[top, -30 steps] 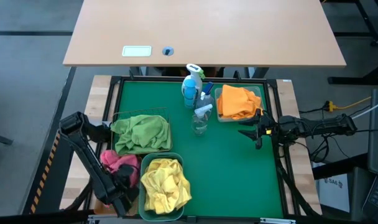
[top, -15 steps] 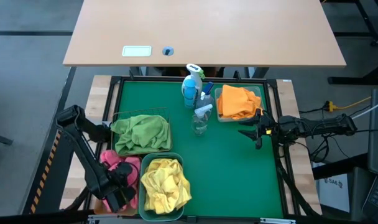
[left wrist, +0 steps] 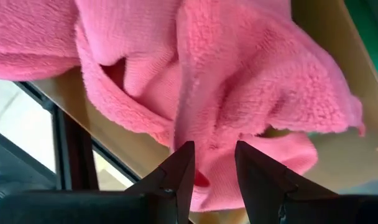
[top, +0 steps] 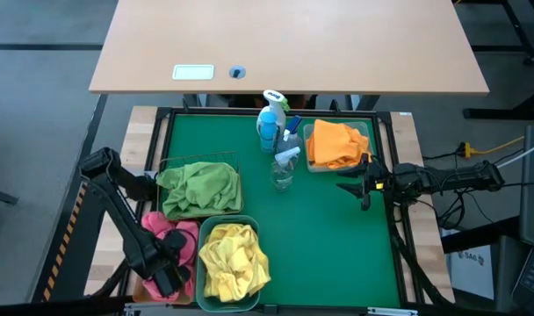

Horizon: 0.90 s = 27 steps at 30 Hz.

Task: Sort microfiber towel by color & place in baskets
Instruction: Put the pink towel into the orange bin, then return to Home Position

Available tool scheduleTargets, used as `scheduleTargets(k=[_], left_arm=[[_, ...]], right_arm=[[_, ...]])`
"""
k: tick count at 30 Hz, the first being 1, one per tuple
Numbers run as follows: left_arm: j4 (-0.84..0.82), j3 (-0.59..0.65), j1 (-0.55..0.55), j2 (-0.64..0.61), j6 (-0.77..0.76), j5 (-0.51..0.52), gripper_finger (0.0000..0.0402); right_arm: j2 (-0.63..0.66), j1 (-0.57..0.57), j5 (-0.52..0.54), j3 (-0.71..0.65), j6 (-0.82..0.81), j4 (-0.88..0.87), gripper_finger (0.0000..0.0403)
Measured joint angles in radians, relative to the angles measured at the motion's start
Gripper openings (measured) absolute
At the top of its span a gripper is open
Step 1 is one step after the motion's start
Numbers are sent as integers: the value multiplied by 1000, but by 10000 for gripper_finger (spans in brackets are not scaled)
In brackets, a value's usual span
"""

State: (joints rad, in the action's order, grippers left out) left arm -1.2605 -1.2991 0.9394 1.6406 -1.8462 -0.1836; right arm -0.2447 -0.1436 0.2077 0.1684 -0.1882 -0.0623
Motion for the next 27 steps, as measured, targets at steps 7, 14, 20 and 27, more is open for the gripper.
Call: scheduleTargets(k=[7, 14, 20, 27], left_arm=[[65, 0, -3, -3, 14, -10, 110], [143, 0, -3, -19, 133, 2, 110], [144, 0, -3, -77, 132, 129, 110], [147, 0, -4, -151, 156, 356, 110]], right_arm=[[0, 0, 0, 0, 8, 0, 117], [0, 0, 0, 0, 9, 0, 25], [0, 0, 0, 0, 10, 0, 15], [0, 0, 0, 0, 10, 0, 6]])
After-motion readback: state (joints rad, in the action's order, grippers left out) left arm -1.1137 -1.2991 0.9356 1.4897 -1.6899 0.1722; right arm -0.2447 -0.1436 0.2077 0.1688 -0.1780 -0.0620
